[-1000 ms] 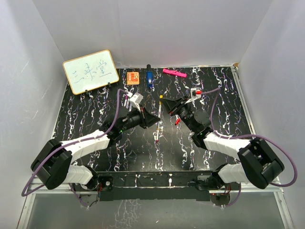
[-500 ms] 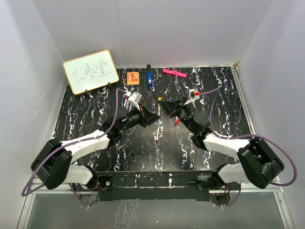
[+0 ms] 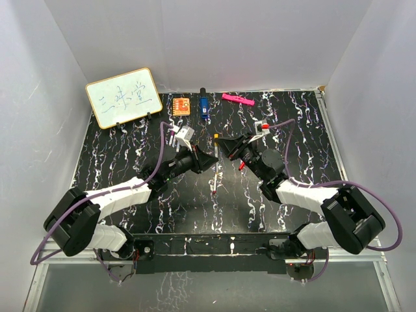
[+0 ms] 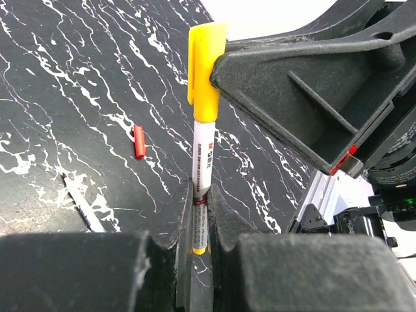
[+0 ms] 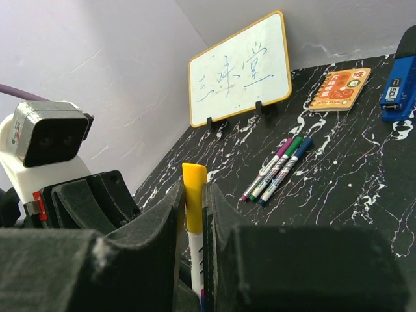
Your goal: Insert the pens into the pen caps
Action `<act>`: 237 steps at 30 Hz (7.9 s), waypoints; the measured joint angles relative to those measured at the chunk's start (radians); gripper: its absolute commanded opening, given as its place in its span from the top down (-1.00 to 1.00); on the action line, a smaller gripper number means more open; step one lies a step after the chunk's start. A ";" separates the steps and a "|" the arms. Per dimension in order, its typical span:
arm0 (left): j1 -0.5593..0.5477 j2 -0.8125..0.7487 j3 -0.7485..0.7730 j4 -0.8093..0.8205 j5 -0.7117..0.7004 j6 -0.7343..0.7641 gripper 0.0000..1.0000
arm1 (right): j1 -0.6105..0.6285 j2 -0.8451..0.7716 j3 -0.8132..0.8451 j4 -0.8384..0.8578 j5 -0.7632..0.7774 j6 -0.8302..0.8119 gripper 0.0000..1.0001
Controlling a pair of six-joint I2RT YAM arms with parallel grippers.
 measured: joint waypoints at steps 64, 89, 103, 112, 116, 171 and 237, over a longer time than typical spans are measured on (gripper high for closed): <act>0.094 -0.097 0.059 -0.032 0.181 0.142 1.00 | 0.109 -0.153 0.255 -0.446 0.113 -0.313 -0.16; 0.095 -0.071 0.059 -0.025 0.237 0.113 1.00 | 0.099 -0.097 0.262 -0.437 0.082 -0.283 1.00; 0.147 -0.050 0.060 0.020 0.269 0.024 1.00 | 0.086 -0.062 0.267 -0.391 0.067 -0.250 1.00; 0.166 -0.037 0.060 0.019 0.286 -0.003 1.00 | 0.081 -0.011 0.282 -0.367 0.054 -0.226 1.00; 0.169 -0.037 0.060 0.018 0.281 -0.003 1.00 | 0.081 0.007 0.292 -0.361 0.049 -0.221 1.00; 0.272 0.732 0.835 -0.903 -0.369 0.310 0.89 | 0.099 -0.124 0.299 -0.772 0.424 -0.282 -0.87; -0.090 0.506 0.625 -1.095 -0.262 0.244 -0.10 | -0.149 -0.111 0.170 -0.900 0.537 -0.027 -0.47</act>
